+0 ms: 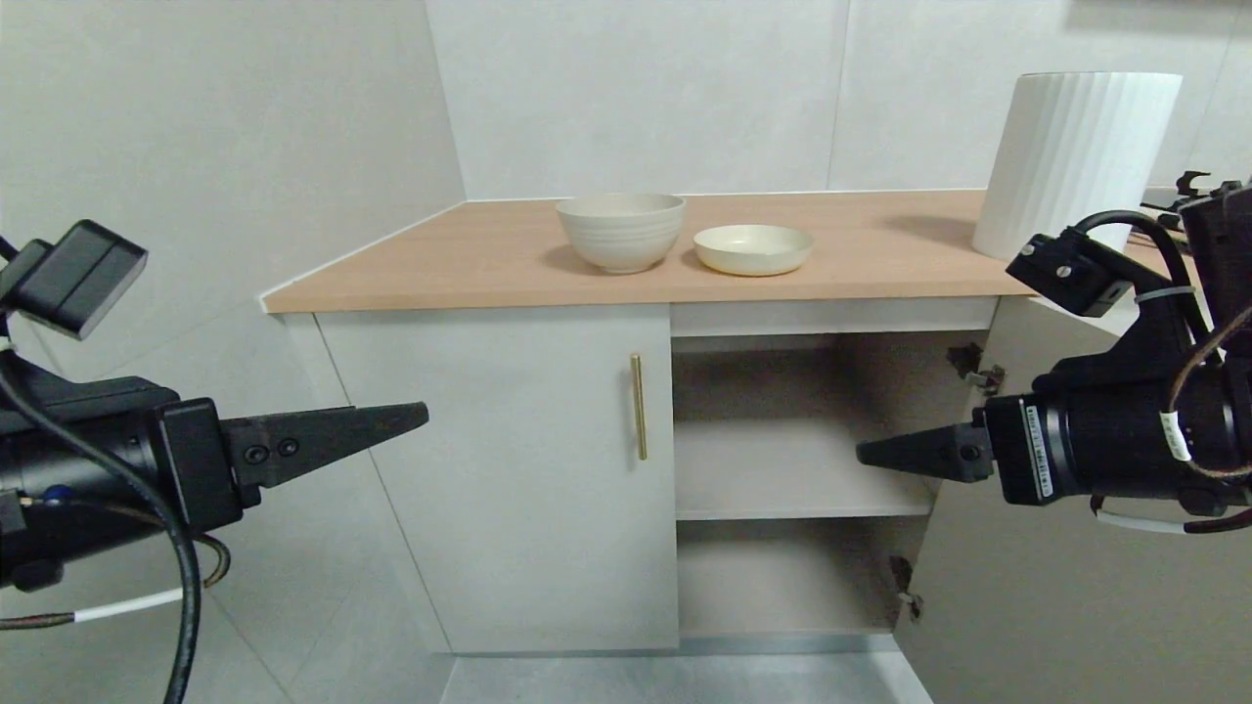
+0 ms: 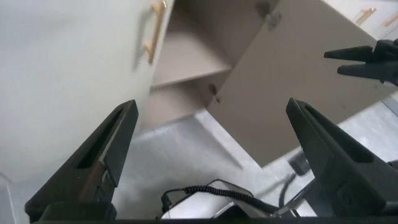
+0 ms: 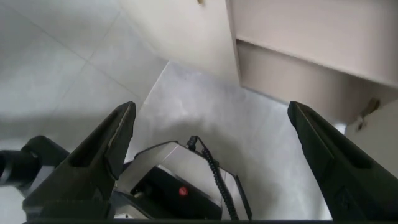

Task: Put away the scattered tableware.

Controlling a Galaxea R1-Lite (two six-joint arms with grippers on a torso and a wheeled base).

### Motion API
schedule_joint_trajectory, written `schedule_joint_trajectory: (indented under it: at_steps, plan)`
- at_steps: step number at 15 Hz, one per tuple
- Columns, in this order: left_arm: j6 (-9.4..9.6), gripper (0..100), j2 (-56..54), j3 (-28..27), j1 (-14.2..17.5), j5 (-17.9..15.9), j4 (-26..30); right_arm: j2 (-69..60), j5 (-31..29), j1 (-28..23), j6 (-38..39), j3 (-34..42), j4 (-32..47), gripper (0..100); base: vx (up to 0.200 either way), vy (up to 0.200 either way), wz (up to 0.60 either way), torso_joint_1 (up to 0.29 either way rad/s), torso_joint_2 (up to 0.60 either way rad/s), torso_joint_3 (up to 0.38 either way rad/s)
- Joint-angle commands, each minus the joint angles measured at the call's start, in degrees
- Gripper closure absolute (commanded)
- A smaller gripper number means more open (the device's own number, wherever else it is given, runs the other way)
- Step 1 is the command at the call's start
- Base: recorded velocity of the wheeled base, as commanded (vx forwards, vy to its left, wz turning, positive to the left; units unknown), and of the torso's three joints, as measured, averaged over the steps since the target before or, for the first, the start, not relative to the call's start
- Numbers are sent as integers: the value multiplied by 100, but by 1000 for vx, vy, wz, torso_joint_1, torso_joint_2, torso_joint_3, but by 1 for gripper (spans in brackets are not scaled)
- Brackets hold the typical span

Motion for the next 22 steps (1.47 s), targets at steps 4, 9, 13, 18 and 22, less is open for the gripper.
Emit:
schedule_joint_trajectory:
  at_steps: [4,9,13,18,22]
  plan:
    - [-13,0,48,0,59,-1,-24,-46,-5,2,-10,91,-6,0,200,0,0,5,4,-2]
    - [-13,0,13,9,59,-19,-24,-151,4,55,-19,108,-6,0,80,0,0,1,1,-2]
    - [-13,0,22,18,59,-28,-24,-318,13,187,-27,161,-15,0,0,0,0,0,0,0]
    - [-13,0,127,18,59,-36,-24,-283,4,187,-98,372,-463,0,0,0,0,12,-73,-54]
    - [-21,0,382,18,59,-36,-24,-274,4,178,-106,486,-691,0,0,0,0,107,-343,-300]
